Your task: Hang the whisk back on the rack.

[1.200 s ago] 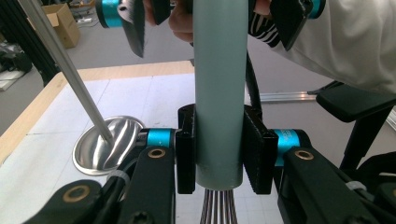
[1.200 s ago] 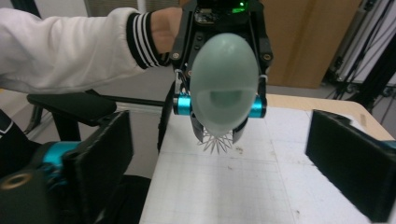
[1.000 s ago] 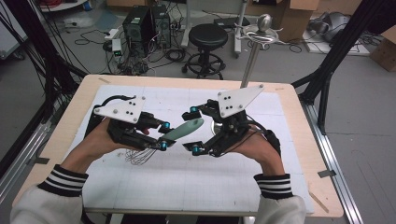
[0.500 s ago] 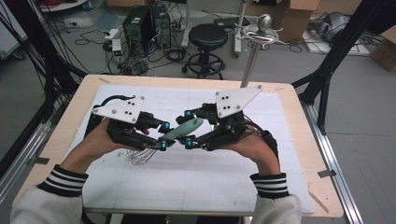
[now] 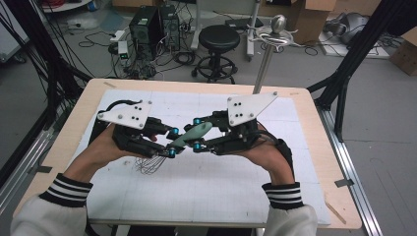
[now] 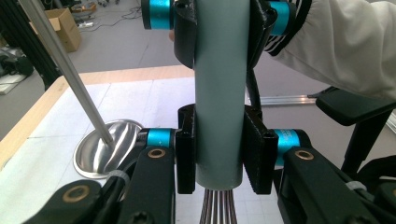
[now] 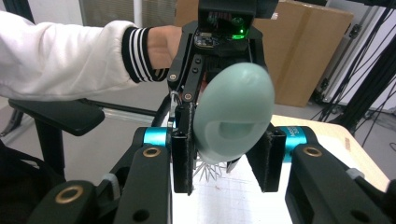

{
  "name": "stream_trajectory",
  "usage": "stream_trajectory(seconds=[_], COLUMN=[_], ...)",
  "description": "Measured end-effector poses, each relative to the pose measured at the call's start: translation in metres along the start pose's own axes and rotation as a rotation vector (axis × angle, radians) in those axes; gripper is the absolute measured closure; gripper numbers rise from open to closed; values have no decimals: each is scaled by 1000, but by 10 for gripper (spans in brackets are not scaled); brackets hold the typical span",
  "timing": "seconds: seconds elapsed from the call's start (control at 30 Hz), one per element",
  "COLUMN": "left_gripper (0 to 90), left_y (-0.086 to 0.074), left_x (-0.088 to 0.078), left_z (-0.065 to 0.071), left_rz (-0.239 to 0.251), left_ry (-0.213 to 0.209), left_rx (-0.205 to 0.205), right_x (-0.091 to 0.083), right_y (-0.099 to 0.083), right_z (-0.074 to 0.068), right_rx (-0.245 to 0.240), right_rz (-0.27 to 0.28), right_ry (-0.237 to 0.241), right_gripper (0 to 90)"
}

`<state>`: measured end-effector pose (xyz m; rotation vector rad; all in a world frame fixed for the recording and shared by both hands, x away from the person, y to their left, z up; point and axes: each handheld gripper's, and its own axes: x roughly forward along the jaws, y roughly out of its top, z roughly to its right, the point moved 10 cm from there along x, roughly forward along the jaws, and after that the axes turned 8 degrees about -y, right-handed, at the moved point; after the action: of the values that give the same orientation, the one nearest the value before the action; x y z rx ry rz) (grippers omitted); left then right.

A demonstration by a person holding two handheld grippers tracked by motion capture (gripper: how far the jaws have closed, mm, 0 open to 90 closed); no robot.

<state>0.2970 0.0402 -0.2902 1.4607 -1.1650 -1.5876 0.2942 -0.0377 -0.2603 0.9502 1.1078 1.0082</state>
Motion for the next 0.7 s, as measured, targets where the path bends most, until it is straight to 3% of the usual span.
stream_trajectory(seconds=[0.17,0.37,0.7], left_gripper=[690,671,347], left_y=[1,0,-11], left_x=[1,3,-3], left_z=[1,-1,-13], left_rz=[14,-3,-53], left_ry=[-2,14,128], left_rx=[-8,-13,-59], right_x=[0,2,-4], right_y=[3,4,3], right_z=[-1,-2,0], right_rx=[1,-5,19], right_rz=[12,7,-25], right_ry=[2,-3,-14], right_gripper=[657,659,660])
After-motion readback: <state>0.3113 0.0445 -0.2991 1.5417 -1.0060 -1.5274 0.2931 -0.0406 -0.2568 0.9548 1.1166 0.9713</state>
